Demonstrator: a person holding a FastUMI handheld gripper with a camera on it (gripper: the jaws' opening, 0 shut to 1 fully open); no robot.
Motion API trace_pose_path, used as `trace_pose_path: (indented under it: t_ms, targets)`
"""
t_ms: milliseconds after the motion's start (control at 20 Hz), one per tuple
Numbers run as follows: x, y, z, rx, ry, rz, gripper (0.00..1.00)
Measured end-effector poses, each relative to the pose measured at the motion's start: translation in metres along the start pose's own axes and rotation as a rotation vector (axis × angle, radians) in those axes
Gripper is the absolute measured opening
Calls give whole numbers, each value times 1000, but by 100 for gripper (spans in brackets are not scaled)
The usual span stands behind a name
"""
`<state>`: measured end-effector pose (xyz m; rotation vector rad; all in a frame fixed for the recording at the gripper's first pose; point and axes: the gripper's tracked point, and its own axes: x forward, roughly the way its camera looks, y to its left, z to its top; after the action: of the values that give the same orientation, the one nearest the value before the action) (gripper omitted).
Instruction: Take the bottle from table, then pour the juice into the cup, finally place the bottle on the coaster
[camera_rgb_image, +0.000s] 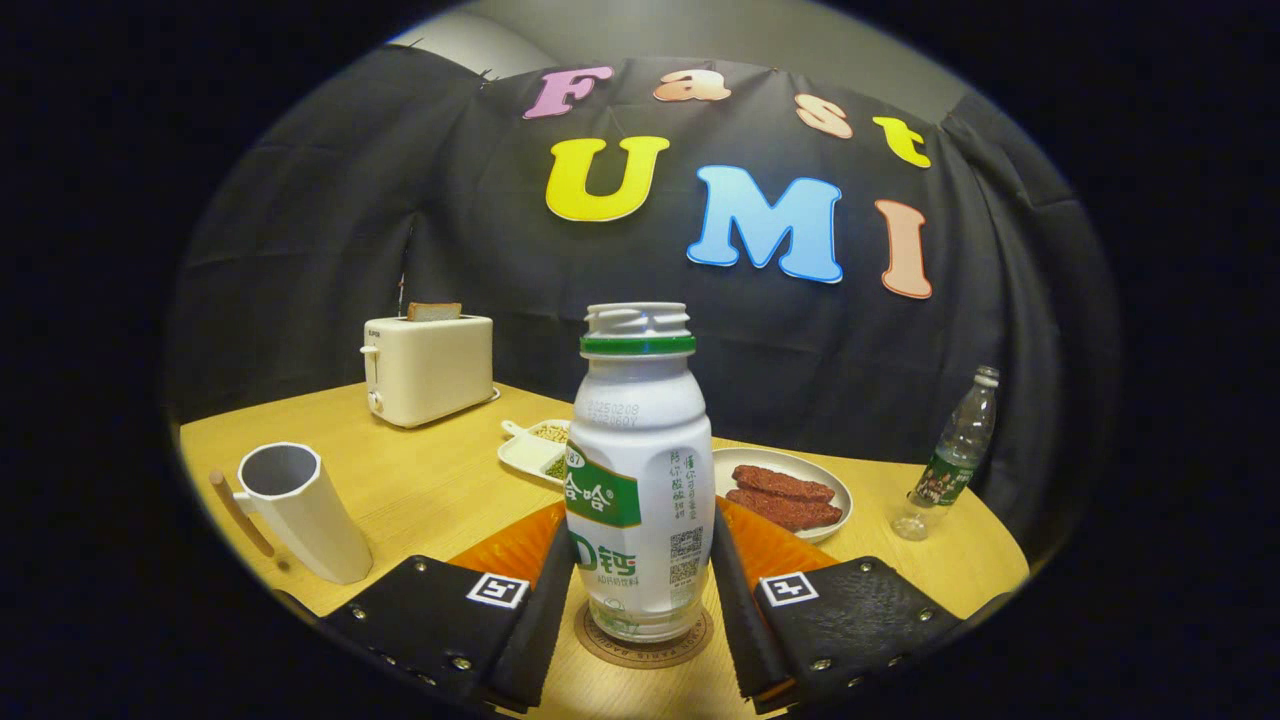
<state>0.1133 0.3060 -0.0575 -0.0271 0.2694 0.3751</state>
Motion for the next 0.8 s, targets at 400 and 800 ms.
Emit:
trace_pose_path:
  t_ms: [400,800]
  targets:
    - [3,-7,-14,107,8,4,70]
    - [-2,-8,-17,129,-45,0,70]
